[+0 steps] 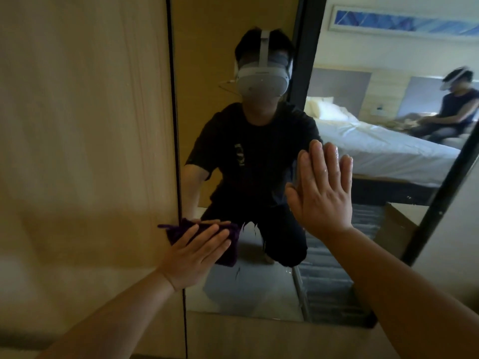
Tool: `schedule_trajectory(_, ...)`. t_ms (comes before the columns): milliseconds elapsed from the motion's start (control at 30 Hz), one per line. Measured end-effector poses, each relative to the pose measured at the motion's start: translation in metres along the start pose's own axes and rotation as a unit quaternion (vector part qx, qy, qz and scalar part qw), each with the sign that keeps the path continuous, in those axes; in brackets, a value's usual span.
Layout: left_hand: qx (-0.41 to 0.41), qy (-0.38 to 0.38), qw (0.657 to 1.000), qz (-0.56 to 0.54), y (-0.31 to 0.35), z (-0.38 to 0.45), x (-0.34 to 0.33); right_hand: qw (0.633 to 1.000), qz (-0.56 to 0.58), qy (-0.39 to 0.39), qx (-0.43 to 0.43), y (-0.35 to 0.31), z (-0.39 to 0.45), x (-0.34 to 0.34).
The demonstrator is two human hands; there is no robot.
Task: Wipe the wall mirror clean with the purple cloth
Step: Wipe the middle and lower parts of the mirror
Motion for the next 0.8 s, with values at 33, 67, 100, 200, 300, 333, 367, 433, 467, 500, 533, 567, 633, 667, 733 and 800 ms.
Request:
schedule_trajectory(33,0.011,-0.003,1.000,-0.003,0.003,-0.005,-0.002,1.000,-0.003,-0.003,0.000,0.000,0.000,0.000)
schedule_trajectory(67,0.023,-0.005,1.000,-0.011,0.005,-0.006,-0.002,1.000,-0.004,-0.009,0.001,-0.001,0.000,0.000)
schedule_trajectory(100,0.032,-0.009,0.999,-0.020,0.006,-0.005,0.001,1.000,-0.005,-0.018,0.001,-0.001,0.000,0.000)
schedule_trajectory(200,0.054,-0.032,0.996,-0.061,0.006,0.003,0.013,0.998,-0.004,-0.062,-0.003,0.000,0.001,0.005)
schedule_trajectory(300,0.068,-0.049,0.990,-0.111,0.005,0.018,0.031,0.995,0.001,-0.097,0.000,0.001,0.001,0.013)
schedule_trajectory(333,0.071,-0.047,0.988,-0.127,0.004,0.027,0.038,0.995,0.005,-0.104,0.001,0.001,0.002,0.016)
schedule_trajectory(367,0.075,-0.040,0.987,-0.140,0.003,0.040,0.047,0.994,0.013,-0.109,-0.001,0.001,0.003,0.019)
schedule_trajectory(433,0.086,-0.013,0.983,-0.160,-0.001,0.072,0.065,0.993,0.043,-0.112,-0.008,0.001,0.004,0.029)
schedule_trajectory(467,0.088,0.004,0.982,-0.169,-0.004,0.090,0.074,0.992,0.061,-0.108,-0.009,0.003,0.003,0.034)
schedule_trajectory(500,0.089,0.025,0.979,-0.179,-0.007,0.110,0.084,0.992,0.073,-0.103,-0.009,0.005,0.002,0.039)
schedule_trajectory(533,0.089,0.046,0.977,-0.187,-0.011,0.130,0.092,0.992,0.079,-0.100,-0.010,0.009,-0.001,0.044)
schedule_trajectory(567,0.089,0.067,0.976,-0.188,-0.015,0.151,0.100,0.992,0.078,-0.100,-0.013,0.014,-0.005,0.048)
schedule_trajectory(633,0.088,0.114,0.975,-0.169,-0.026,0.193,0.113,0.991,0.069,-0.108,-0.030,0.028,-0.014,0.050)
schedule_trajectory(667,0.085,0.138,0.975,-0.154,-0.031,0.213,0.118,0.990,0.066,-0.114,-0.043,0.035,-0.019,0.049)
schedule_trajectory(733,0.072,0.174,0.975,-0.122,-0.041,0.248,0.124,0.989,0.064,-0.122,-0.055,0.047,-0.027,0.045)
schedule_trajectory(800,0.055,0.183,0.977,-0.096,-0.048,0.273,0.120,0.991,0.055,-0.118,-0.042,0.053,-0.031,0.039)
Point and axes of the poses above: each hand's wrist, its own z-axis towards the middle knuckle, its own x-axis out of the back of the hand, y = z × x, the point moved 3 cm from there along z, towards the middle knuckle, and after that the axes turned 11 degrees about x, right-handed, at the moved point
